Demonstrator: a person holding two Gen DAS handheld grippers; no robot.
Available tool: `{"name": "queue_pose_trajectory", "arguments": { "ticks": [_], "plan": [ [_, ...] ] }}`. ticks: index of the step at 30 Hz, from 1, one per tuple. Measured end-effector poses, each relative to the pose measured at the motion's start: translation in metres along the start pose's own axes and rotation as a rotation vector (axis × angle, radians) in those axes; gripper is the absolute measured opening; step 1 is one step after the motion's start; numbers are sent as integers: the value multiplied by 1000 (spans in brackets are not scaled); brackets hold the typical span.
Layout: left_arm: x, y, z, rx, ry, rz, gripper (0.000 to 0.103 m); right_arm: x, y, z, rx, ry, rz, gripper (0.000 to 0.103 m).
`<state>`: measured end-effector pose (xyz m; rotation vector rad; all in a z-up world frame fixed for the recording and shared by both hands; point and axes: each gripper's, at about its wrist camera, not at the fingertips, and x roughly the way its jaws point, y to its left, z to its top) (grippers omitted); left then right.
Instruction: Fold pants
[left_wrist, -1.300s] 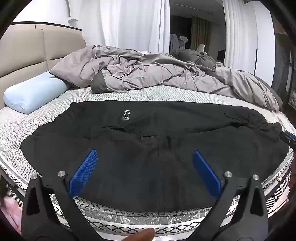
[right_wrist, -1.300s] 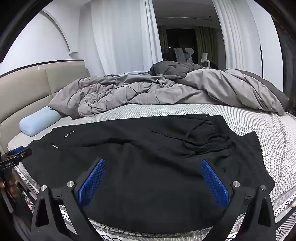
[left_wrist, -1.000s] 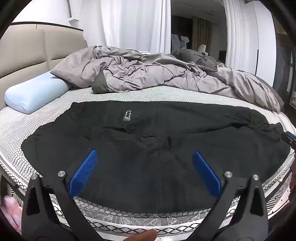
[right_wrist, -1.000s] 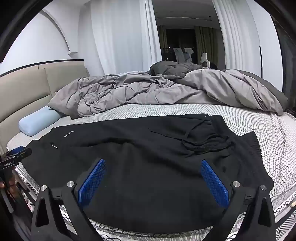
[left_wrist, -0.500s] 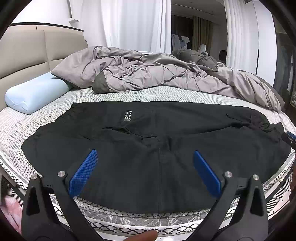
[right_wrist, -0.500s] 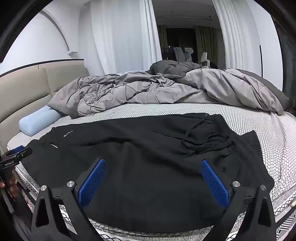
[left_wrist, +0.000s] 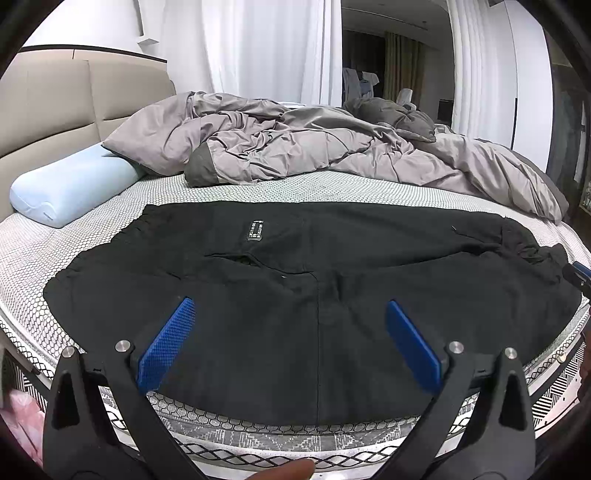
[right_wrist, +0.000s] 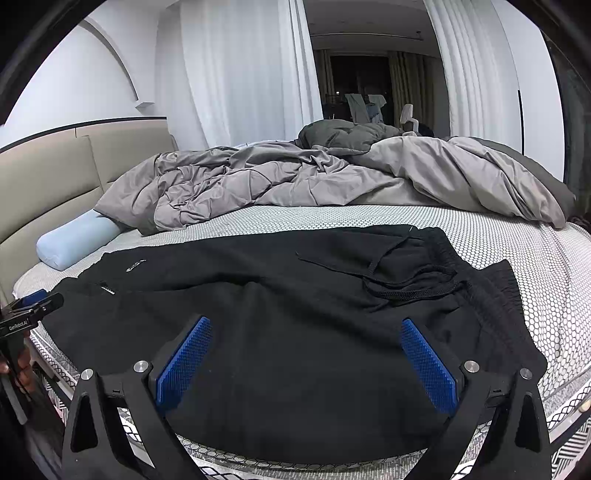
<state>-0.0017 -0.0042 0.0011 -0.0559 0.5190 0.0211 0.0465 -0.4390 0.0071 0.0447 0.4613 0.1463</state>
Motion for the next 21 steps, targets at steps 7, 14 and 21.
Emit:
{"name": "queue_pose_trajectory", "arguments": {
  "ticks": [7,14,21],
  "plan": [
    [0,-1,0,0,1,1,102,0,0,1,0,2,2,103],
    [0,-1,0,-1,0,1,102,0,0,0,0,2,1,103],
    [2,1,1,1,1,0,102,0,-2,0,0,3,0,103]
  ]
}}
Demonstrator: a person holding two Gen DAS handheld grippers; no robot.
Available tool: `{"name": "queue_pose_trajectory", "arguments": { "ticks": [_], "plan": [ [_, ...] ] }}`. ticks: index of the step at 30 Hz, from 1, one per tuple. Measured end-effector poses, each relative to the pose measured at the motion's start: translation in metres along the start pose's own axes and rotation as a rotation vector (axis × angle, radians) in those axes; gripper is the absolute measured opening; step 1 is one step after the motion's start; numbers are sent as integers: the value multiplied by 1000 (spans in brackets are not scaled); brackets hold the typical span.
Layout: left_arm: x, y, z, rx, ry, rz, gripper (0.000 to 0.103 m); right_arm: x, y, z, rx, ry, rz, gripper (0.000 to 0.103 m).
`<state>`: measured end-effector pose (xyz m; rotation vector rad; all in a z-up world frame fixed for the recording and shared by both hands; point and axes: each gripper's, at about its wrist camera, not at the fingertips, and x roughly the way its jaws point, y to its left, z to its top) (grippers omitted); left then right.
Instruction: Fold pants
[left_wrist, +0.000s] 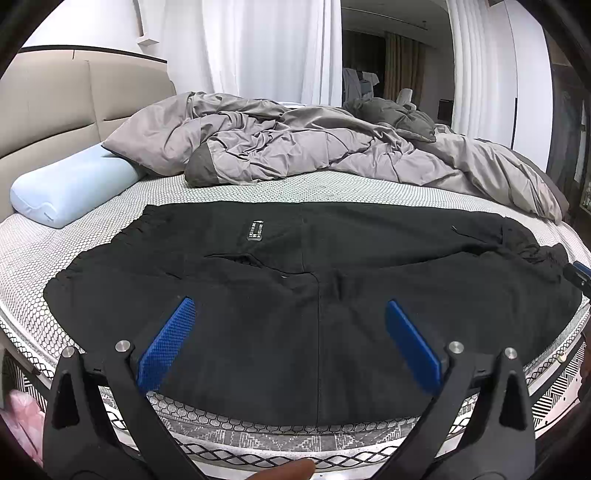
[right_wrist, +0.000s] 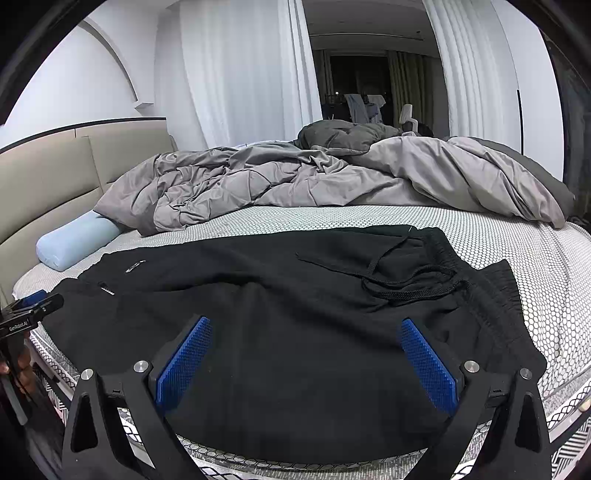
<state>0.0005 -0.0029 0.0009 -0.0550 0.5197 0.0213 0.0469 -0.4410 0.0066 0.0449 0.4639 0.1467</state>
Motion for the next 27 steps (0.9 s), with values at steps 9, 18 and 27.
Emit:
{"name": "queue_pose_trajectory", "arguments": {
  "ticks": [9,18,27],
  "plan": [
    [0,0,0,0,0,1,102,0,0,0,0,0,-1,103],
    [0,0,0,0,-1,1,102,0,0,0,1,2,-1,103],
    [4,3,0,0,1,2,102,0,-1,0,3,2,-1,103]
  ]
}}
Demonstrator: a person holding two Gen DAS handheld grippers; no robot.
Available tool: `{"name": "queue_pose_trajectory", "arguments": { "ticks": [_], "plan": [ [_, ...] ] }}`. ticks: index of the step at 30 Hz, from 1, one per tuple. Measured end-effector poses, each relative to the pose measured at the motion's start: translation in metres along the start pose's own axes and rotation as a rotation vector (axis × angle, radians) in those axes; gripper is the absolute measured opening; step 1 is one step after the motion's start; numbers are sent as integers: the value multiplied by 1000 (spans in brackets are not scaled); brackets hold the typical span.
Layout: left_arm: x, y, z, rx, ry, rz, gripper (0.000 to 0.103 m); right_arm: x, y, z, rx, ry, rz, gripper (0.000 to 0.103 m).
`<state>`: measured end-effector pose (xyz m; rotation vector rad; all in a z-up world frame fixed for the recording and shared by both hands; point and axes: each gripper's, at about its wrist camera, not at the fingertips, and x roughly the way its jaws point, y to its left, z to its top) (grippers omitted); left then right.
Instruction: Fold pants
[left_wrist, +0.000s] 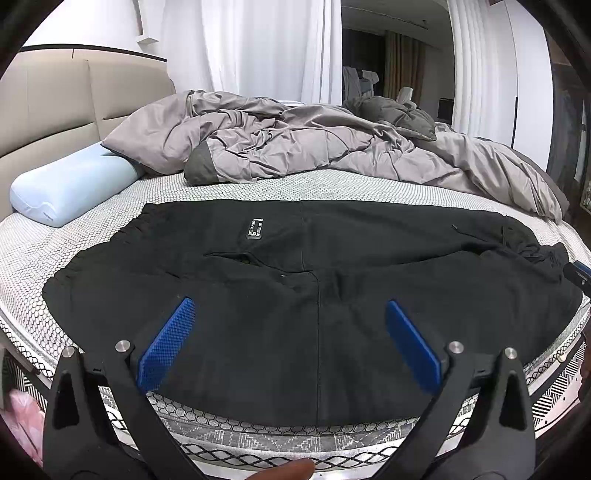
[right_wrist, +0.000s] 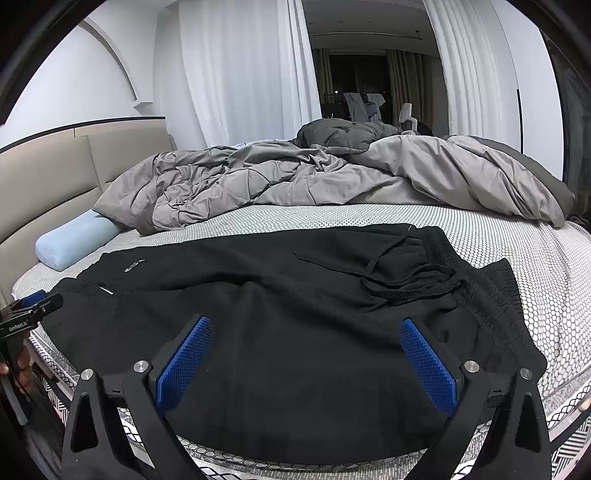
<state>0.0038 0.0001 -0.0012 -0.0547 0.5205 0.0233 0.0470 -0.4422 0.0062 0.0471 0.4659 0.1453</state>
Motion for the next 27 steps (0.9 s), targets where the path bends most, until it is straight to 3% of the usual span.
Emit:
{"name": "queue_pose_trajectory", "arguments": {
  "ticks": [27],
  "plan": [
    [11,5,-2,-37,18,-3,102,0,0,0,-12,-9,16,103]
  ]
}}
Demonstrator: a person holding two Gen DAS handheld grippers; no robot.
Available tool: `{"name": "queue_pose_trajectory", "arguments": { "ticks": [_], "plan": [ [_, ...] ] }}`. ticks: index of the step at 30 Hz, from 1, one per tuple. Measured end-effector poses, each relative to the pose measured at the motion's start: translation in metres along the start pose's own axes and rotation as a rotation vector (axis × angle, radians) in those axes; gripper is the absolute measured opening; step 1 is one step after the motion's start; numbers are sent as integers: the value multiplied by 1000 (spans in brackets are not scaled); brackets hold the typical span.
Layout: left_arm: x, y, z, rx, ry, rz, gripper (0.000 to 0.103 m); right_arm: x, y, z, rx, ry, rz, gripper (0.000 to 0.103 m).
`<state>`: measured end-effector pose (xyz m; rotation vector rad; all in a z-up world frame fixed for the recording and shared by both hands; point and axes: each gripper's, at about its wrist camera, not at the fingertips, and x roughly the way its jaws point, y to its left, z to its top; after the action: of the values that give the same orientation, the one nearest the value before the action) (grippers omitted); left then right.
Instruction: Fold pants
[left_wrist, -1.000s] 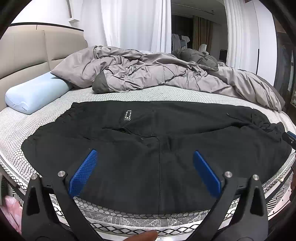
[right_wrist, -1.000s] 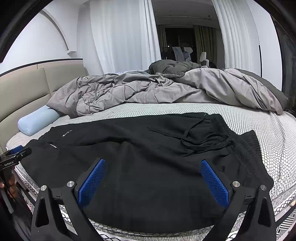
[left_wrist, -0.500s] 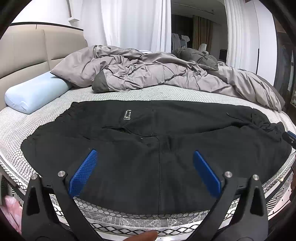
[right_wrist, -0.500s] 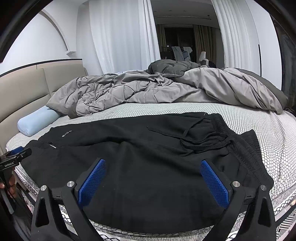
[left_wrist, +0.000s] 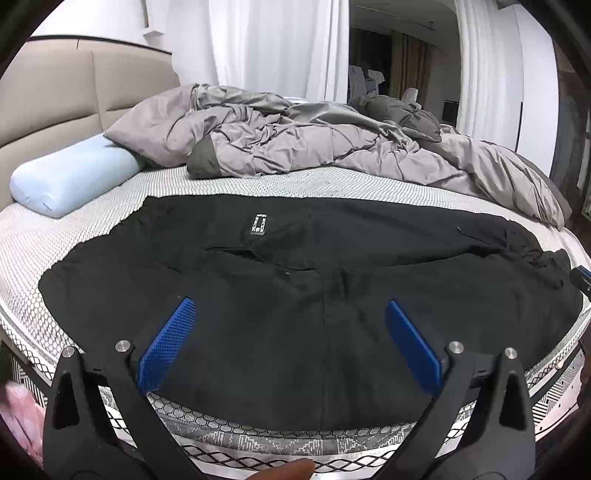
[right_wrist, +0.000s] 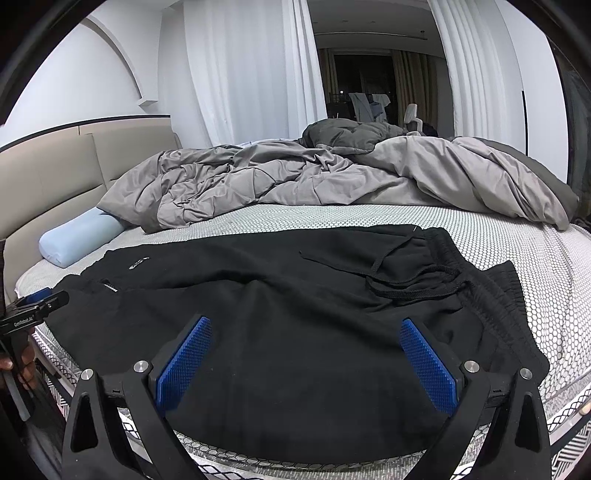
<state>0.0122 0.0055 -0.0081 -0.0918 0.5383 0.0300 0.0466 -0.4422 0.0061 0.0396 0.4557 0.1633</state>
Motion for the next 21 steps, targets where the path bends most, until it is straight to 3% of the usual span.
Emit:
{"name": "queue_pose_trajectory", "arguments": {
  "ticks": [8,12,15,21],
  "plan": [
    [9,17,-2,-68,34,-19,102,-11,-6,5,21,-50,6,103],
    [8,37,-8,-107,34,35,102,-19,-18,7,30,-64,-14,103],
    [6,73,-21,-198,71,104,102,-25,-35,6,61,-67,-52,103],
    [0,178,-32,-404,107,108,102,-37,-80,6,141,-16,-104,103]
  ]
}}
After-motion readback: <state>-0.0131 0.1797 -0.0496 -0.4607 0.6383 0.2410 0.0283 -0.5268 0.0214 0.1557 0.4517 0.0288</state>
